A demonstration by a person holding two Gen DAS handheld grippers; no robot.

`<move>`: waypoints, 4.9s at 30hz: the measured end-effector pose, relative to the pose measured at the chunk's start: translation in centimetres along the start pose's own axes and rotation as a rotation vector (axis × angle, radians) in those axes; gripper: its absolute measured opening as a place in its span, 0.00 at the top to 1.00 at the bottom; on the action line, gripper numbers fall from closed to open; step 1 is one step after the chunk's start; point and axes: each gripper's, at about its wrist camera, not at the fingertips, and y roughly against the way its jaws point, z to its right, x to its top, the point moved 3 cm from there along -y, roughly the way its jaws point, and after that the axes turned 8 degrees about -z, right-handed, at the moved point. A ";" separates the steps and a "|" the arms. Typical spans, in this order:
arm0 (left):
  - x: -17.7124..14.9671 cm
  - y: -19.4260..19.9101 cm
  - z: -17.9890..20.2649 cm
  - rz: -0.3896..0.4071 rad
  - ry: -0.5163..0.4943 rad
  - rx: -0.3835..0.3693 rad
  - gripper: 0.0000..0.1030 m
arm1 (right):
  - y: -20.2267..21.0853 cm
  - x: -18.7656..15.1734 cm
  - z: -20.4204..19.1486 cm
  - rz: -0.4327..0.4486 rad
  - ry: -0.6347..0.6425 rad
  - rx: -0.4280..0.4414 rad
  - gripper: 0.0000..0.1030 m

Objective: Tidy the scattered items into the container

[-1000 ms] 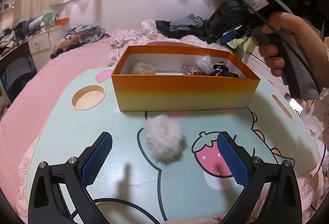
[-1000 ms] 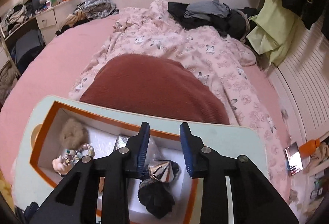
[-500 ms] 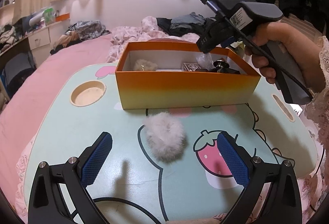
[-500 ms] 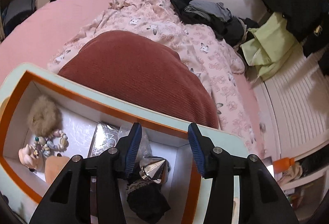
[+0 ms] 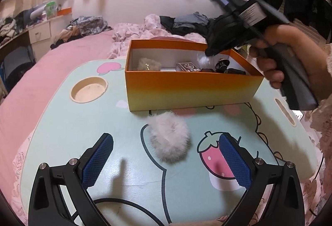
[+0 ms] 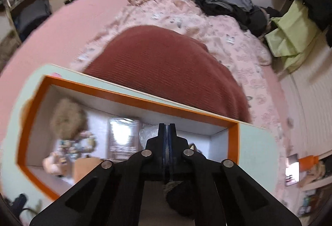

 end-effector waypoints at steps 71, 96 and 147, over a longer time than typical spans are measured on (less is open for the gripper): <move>16.0 -16.3 4.7 -0.492 0.007 0.088 0.62 | 5.4 -23.0 1.5 0.340 -0.451 0.382 0.32; 7.6 -1.0 -0.6 -0.219 -0.018 -0.208 0.62 | 4.9 -22.8 1.1 0.310 -0.443 0.374 0.32; -1.1 -1.4 -3.7 -0.149 0.131 -0.059 0.09 | -2.7 -2.3 -9.7 -0.275 -0.006 0.265 0.64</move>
